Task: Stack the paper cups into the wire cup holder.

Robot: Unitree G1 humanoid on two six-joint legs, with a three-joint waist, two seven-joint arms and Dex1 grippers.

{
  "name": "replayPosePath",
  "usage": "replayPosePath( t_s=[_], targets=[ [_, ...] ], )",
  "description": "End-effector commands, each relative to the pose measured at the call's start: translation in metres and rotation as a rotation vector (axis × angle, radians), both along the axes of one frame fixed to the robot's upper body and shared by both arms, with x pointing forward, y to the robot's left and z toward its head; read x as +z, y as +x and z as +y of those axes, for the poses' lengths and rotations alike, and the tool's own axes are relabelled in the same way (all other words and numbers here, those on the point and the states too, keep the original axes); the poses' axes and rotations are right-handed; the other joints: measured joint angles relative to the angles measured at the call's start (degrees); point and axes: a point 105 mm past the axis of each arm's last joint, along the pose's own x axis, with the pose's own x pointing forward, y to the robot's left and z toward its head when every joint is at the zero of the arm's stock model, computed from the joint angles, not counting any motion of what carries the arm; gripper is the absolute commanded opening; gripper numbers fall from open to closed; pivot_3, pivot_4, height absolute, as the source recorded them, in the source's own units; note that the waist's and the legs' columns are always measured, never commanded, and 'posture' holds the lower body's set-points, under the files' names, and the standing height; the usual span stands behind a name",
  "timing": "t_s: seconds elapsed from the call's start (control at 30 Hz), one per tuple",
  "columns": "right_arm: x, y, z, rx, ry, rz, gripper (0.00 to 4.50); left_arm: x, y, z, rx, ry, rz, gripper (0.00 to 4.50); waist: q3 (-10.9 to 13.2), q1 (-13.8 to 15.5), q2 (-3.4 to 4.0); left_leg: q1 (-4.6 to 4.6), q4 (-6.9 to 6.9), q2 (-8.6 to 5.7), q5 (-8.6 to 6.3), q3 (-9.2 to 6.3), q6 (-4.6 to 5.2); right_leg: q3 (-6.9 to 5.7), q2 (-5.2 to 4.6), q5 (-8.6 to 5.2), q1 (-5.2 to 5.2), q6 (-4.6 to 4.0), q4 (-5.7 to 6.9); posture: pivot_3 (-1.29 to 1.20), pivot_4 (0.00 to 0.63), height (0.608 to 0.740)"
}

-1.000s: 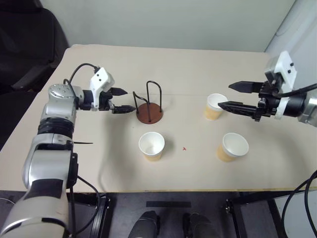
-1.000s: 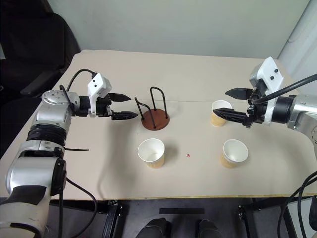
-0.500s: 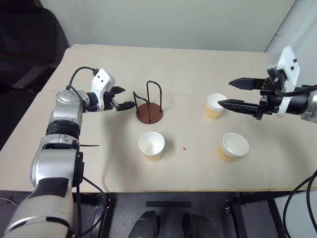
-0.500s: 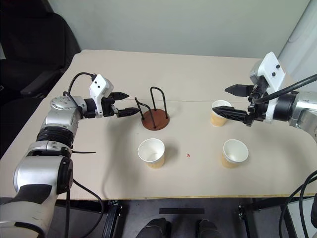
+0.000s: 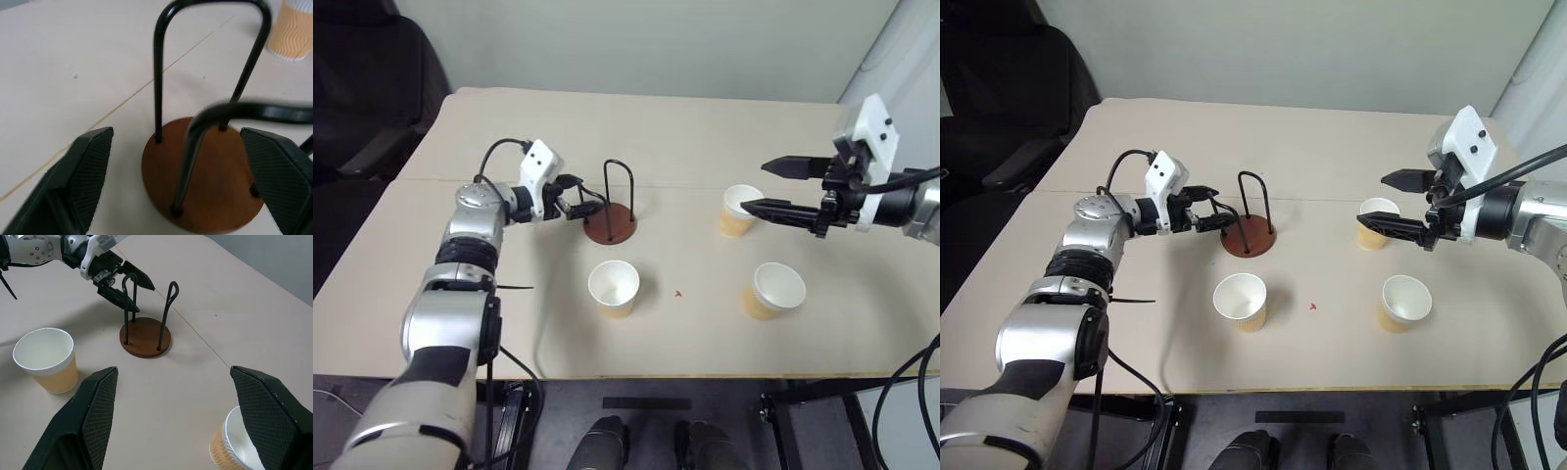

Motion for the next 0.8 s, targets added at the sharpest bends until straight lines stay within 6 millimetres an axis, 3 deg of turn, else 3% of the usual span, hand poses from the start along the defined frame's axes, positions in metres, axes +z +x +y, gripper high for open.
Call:
replayPosePath(
  t_s=[0.03, 0.3, 0.33, 0.8],
  targets=[
    [0.008, -0.005, 0.000, 0.001, -0.007, -0.053, 3.73, 0.009, 0.001, -0.008, -0.029, -0.003, -0.024, 3.19, 0.0, 0.0, 0.00, 0.00, 0.00, 0.00, 0.00, 0.01, 0.00, 0.01, 0.00, 0.00, 0.00, 0.00, 0.00, 0.00, 0.150, 0.740],
    [-0.003, -0.005, -0.008, -0.038, 0.015, -0.018, 3.73, 0.014, -0.001, -0.026, -0.097, -0.048, -0.024, 0.19, 0.0, 0.1, 0.00, 0.00, 0.02, 0.00, 0.00, 0.03, 0.00, 0.02, 0.00, 0.00, -0.01, 0.02, 0.02, 0.00, 0.150, 0.740],
    [-0.006, -0.005, -0.010, -0.046, 0.024, -0.008, 3.73, 0.015, -0.002, -0.028, -0.111, -0.053, -0.024, 0.03, 0.0, 0.1, 0.00, 0.00, 0.01, 0.00, 0.00, 0.03, 0.00, 0.01, 0.00, 0.00, -0.01, 0.02, 0.02, 0.00, 0.150, 0.740],
    [-0.025, -0.001, -0.029, -0.117, 0.123, 0.052, 3.73, 0.044, -0.011, -0.046, -0.248, -0.068, -0.069, 0.03, 0.0, 0.2, -0.01, -0.01, 0.03, 0.00, 0.02, 0.05, 0.03, 0.02, 0.00, 0.01, 0.00, 0.04, 0.04, 0.00, 0.150, 0.740]
  ],
)
